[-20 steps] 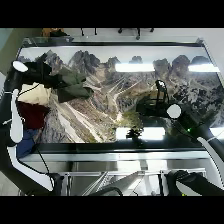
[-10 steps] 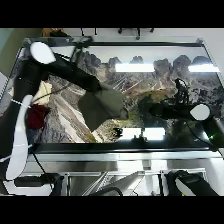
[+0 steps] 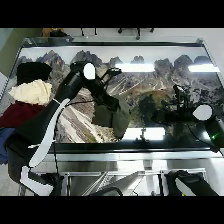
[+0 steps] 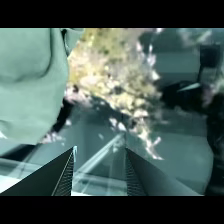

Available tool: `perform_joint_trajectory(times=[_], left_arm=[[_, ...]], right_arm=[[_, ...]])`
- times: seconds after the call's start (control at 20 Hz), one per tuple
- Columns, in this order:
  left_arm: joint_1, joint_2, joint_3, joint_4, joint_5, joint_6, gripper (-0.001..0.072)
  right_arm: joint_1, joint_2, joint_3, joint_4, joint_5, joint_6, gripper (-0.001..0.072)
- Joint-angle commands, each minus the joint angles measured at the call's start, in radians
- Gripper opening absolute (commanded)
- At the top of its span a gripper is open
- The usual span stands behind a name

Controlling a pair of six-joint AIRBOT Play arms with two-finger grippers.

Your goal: Fold the shirts.

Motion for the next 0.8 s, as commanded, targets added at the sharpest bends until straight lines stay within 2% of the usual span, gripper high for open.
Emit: perform_joint_trajectory(times=[0.0,0.2,0.3,0.4,0.5,0.65,0.75], left_arm=[[0.091,0.034,-0.035,0.034,-0.011,-0.002,0.0683],[0.263,0.103,-0.255,0.025,0.095,0.007,0.0683],[0.322,0.099,-0.392,-0.013,0.137,0.01,0.0681],[0.357,0.097,-0.541,-0.114,0.208,0.084,0.0681],[0.362,0.097,-0.658,-0.213,0.304,0.163,0.068],[0.341,0.097,-0.76,-0.322,0.428,0.253,0.068],[0.31,0.097,-0.803,-0.368,0.501,0.272,0.0661]], right_arm=[[-0.001,-0.05,-0.009,-0.004,-0.005,-0.003,0.0372],[0.0,-0.178,-0.017,0.043,-0.121,-0.009,0.0372],[0.0,-0.248,-0.017,0.163,-0.174,-0.101,0.0372],[0.003,-0.325,-0.017,0.319,-0.175,-0.231,0.0372],[0.039,-0.397,-0.017,0.402,-0.168,-0.328,0.0372],[0.129,-0.466,-0.017,0.458,-0.181,-0.402,0.0372],[0.183,-0.496,-0.017,0.494,-0.242,-0.412,0.0373]])
